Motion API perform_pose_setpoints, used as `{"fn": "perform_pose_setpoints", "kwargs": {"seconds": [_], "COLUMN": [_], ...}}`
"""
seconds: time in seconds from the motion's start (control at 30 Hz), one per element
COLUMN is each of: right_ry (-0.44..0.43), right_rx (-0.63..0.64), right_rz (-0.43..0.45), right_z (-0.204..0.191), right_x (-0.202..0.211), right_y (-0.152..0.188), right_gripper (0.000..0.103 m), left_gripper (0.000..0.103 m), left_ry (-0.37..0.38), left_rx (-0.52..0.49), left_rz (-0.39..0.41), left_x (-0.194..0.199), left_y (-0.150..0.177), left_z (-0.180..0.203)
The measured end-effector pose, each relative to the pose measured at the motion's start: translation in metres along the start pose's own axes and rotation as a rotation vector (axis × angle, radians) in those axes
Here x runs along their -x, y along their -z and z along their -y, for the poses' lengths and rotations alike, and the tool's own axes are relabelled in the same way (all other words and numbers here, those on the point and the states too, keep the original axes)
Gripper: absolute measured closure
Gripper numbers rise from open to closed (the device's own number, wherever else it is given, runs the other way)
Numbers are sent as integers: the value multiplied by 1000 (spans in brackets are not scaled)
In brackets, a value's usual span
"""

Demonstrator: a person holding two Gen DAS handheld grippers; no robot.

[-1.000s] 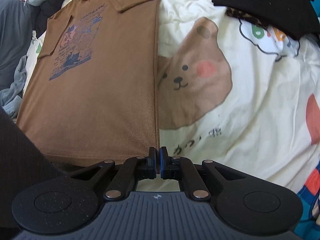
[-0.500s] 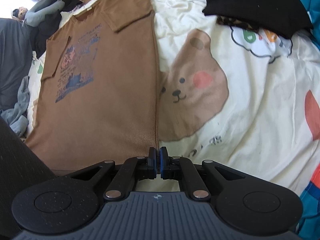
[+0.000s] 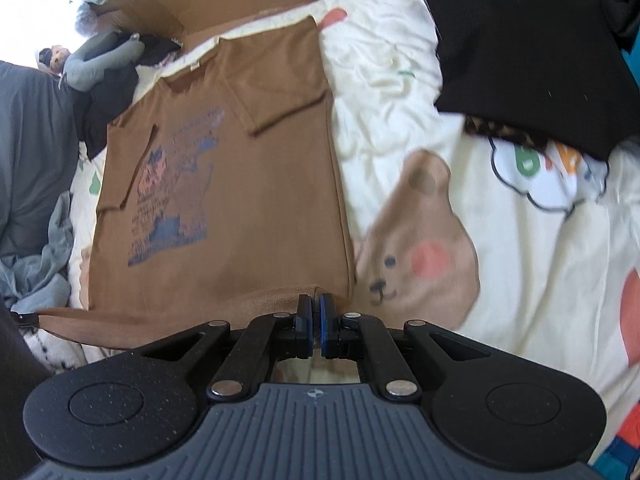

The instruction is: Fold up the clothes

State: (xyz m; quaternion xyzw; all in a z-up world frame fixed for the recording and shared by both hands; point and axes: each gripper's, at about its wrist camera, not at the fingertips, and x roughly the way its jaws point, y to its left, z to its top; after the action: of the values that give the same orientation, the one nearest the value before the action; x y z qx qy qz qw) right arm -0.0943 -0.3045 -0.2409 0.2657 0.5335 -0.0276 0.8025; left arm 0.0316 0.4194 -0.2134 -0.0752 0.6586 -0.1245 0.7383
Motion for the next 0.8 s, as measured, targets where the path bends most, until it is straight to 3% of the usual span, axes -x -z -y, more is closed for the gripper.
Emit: {"fn": "perform_pose_setpoints", "kwargs": {"seconds": [0.33,0.8], "right_ry": [-7,20], "right_rx": [20,35], "right_rz": [57,90], "right_z": [-11,-21], "right_x": [-21,-61], "right_y": [-53,-119], "right_gripper": [102,102], "left_gripper": [100,100], "left_ry": [31,55], "left_rx": [44,82], "left_rz": [83,123], "left_x": [-20,-50], "left_y": [-46,-109], "left_z": [14,36]}}
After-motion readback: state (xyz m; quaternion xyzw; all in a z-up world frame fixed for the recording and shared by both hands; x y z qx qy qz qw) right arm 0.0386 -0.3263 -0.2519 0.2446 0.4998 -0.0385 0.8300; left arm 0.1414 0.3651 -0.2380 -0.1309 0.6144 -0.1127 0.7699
